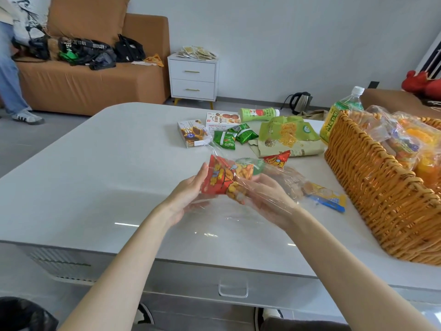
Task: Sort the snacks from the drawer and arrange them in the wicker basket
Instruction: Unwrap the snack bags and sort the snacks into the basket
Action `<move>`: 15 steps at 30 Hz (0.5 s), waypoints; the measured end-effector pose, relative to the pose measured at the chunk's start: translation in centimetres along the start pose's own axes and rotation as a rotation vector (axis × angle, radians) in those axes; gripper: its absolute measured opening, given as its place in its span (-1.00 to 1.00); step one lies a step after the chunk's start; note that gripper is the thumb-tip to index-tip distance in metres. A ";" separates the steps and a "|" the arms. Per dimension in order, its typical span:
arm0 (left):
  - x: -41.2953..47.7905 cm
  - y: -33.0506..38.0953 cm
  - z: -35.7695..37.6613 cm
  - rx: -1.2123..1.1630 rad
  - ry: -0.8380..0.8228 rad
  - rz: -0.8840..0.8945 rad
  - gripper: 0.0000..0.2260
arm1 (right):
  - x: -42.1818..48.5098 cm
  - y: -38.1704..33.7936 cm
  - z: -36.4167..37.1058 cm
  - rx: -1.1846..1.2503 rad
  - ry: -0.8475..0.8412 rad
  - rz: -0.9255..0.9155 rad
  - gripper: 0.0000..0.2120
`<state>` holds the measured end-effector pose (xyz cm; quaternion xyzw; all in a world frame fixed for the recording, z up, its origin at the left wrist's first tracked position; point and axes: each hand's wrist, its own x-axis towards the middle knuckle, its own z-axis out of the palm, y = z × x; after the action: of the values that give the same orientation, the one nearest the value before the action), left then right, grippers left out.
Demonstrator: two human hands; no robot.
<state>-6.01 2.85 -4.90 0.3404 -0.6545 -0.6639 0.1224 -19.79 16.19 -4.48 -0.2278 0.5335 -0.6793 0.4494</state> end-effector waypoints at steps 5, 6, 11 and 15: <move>-0.5 0.2 0.6 -0.066 -0.050 -0.008 -0.40 | -0.1 -0.2 -1.2 -0.439 -0.111 -0.024 -0.78; -0.5 0.2 0.5 -0.025 -0.058 0.000 -0.37 | -0.1 -0.3 -1.4 -0.485 -0.137 -0.034 -0.77; -0.2 -0.3 0.4 -0.139 -0.037 0.037 -0.51 | -1.2 -0.8 -1.0 -0.676 -0.140 -0.055 -0.71; -0.3 0.0 0.6 -0.309 0.035 0.092 -0.67 | -1.1 0.0 -1.1 -0.797 -0.153 -0.061 -0.69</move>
<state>-6.13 3.49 -4.89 0.2989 -0.5572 -0.7443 0.2149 -20.11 17.65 -4.67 -0.4499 0.7130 -0.4134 0.3439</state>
